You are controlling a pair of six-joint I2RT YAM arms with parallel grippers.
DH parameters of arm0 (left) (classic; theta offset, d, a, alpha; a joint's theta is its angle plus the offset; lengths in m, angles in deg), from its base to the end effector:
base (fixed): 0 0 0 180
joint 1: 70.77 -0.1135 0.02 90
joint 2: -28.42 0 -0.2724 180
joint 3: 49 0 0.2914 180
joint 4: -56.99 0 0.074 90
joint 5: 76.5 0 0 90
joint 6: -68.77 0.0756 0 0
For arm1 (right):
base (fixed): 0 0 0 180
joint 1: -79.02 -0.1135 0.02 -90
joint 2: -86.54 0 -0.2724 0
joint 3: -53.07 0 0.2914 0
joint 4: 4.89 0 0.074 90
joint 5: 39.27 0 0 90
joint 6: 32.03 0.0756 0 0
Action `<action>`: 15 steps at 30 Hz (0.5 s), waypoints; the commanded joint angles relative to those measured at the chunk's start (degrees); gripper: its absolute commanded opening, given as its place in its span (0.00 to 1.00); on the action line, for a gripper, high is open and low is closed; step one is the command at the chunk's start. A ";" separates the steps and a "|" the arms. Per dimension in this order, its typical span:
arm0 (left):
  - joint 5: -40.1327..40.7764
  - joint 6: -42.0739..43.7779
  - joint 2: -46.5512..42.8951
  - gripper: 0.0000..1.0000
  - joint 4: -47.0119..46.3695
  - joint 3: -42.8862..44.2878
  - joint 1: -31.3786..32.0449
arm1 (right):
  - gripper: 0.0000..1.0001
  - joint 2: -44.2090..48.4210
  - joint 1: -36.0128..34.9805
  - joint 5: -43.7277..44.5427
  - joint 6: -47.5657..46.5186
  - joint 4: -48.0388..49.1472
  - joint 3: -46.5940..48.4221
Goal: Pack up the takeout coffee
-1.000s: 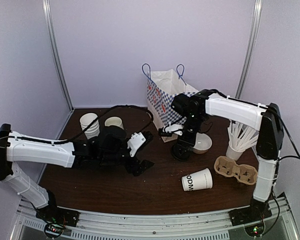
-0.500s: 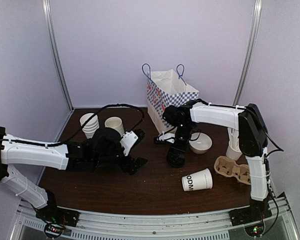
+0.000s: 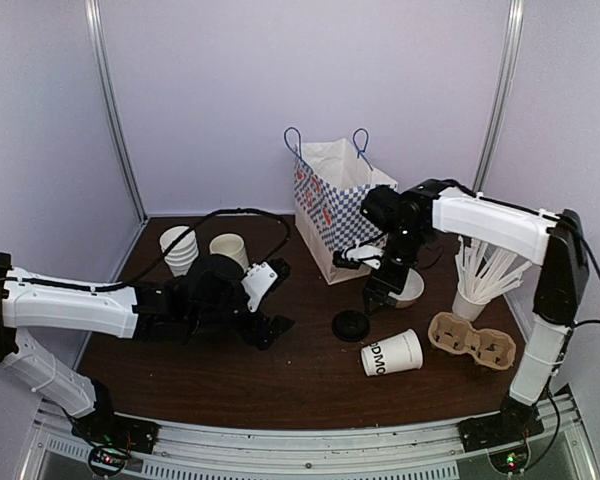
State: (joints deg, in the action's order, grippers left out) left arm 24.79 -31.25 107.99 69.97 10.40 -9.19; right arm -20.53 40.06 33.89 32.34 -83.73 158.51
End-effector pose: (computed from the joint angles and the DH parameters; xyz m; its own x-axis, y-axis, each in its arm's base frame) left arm 0.1883 -0.3168 0.1999 -0.3928 0.3673 -0.8431 0.7272 0.6852 -0.0403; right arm 0.3093 0.2783 0.2213 -0.4149 -0.8680 -0.2729 -0.9079 0.3756 0.1860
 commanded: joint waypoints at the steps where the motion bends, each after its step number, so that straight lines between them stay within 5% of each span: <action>1: 0.86 0.39 0.29 0.86 -1.46 3.02 0.12 | 0.84 11.15 2.67 -0.28 0.98 -3.55 -6.84; 7: -0.72 0.70 2.88 0.85 0.85 5.59 0.06 | 0.81 18.53 8.22 -2.30 -0.69 -4.81 -18.44; 15: -1.47 -0.30 4.77 0.85 0.33 6.35 0.04 | 0.80 17.26 10.77 -8.34 -2.24 -3.40 -23.32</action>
State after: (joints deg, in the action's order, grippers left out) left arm 24.38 -31.03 111.80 70.76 15.06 -9.19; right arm -2.08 50.07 30.29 31.29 -88.01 135.60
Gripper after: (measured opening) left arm 0.855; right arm 0.803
